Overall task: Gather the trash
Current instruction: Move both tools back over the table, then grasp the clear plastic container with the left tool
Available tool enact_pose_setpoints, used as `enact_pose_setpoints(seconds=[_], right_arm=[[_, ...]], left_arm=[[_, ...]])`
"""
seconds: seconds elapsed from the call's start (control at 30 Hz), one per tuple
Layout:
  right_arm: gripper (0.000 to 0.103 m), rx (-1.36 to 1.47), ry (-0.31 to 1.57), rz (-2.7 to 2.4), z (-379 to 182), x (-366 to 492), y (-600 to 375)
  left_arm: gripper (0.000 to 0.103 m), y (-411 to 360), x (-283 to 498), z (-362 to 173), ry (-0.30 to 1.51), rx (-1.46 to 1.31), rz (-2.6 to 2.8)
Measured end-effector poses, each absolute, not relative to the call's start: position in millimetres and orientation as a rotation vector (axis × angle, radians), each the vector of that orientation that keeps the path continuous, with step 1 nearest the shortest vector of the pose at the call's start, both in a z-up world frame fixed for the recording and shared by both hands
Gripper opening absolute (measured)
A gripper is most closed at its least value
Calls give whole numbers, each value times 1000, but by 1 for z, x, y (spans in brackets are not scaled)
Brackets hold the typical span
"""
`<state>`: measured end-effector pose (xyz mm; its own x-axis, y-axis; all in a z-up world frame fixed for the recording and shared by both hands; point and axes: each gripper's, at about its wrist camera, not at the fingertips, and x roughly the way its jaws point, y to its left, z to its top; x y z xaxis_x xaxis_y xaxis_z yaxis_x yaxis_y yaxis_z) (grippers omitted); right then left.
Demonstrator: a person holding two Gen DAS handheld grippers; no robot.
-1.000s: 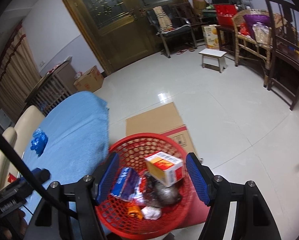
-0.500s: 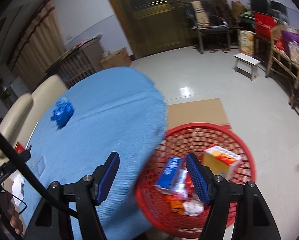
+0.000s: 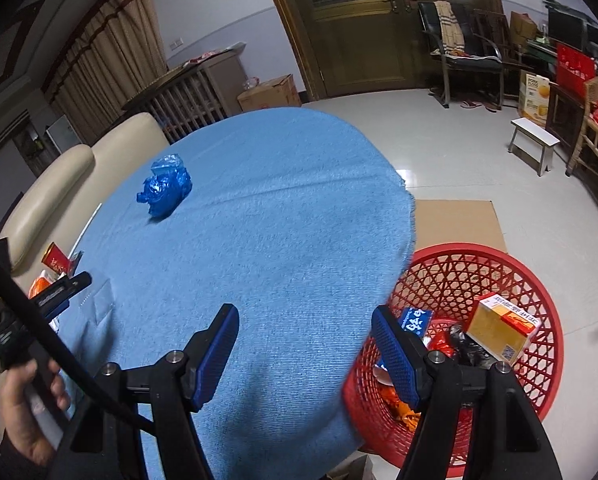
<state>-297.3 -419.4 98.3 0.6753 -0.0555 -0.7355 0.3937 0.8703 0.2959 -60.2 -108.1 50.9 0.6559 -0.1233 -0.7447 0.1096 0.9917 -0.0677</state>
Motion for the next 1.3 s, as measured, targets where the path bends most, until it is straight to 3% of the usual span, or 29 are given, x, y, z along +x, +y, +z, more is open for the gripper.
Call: enact_pose_setpoints(seconds=[0.17, 0.2, 0.23, 1.3], right_arm=[[72, 463, 815, -250, 94, -289, -418], [72, 461, 819, -246, 93, -286, -417], [72, 459, 821, -243, 93, -284, -416], [72, 308, 873, -24, 91, -129, -312]], left_arm=[[76, -111, -44, 37, 865, 25, -114], [58, -109, -43, 35, 865, 19, -116], [51, -107, -41, 32, 873, 28, -118], [52, -54, -63, 34, 892, 63, -306]])
